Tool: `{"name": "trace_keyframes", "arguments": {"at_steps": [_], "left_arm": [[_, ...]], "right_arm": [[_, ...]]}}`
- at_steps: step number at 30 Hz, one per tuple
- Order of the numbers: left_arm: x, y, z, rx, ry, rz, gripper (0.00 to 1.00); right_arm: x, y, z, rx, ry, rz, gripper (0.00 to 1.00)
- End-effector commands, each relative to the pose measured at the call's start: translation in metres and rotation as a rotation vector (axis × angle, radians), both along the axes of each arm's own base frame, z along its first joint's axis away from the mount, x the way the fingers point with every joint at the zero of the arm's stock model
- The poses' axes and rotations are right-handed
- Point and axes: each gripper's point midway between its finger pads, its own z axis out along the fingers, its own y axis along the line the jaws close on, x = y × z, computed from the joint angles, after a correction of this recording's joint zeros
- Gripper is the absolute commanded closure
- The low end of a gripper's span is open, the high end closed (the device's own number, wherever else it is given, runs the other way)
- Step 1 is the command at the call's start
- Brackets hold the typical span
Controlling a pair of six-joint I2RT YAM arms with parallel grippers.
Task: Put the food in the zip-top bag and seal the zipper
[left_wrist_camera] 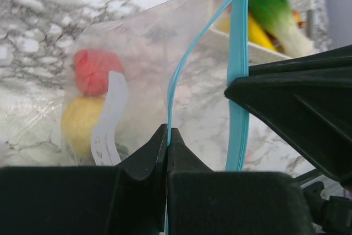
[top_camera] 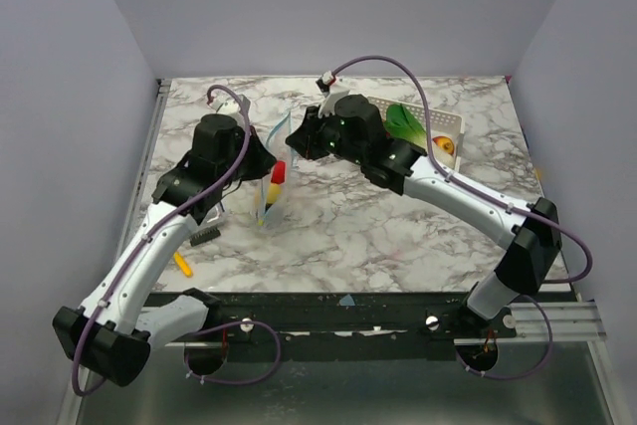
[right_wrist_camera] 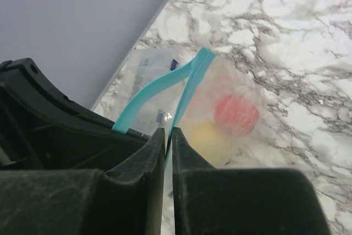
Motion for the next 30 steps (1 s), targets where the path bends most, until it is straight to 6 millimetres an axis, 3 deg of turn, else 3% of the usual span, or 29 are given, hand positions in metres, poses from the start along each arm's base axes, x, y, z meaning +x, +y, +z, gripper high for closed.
{"name": "trace_keyframes", "arguments": {"at_steps": [1,4,8,10,13,16,19,25,30], "left_arm": [[0.010,0.017,-0.049,0.128,0.116,0.041,1.00],[0.013,0.020,-0.031,0.153,0.105,0.035,1.00],[0.005,0.018,0.010,0.091,-0.007,0.020,1.00],[0.000,0.017,0.022,0.062,-0.043,0.012,1.00],[0.001,0.017,0.014,0.066,-0.021,0.013,1.00],[0.005,0.016,-0.016,0.096,0.048,0.015,1.00],[0.008,0.016,-0.035,0.121,0.103,0.016,1.00],[0.011,0.015,-0.034,0.122,0.090,0.018,1.00],[0.013,0.016,-0.032,0.128,0.081,0.021,1.00]], "right_arm": [[0.011,0.009,-0.046,-0.086,0.047,-0.017,0.87],[0.013,0.017,-0.038,-0.091,0.040,0.008,0.87],[0.007,0.021,-0.007,-0.037,0.010,0.043,0.86],[0.004,0.020,0.003,-0.013,0.003,0.051,0.84],[0.002,0.019,0.004,0.003,0.005,0.053,0.82],[0.005,0.018,-0.014,-0.020,0.023,0.034,0.80],[0.008,0.019,-0.026,-0.053,0.040,0.028,0.68],[0.008,0.012,0.001,-0.078,-0.010,0.028,0.40],[0.012,-0.018,0.035,-0.107,-0.100,-0.069,0.33]]}}
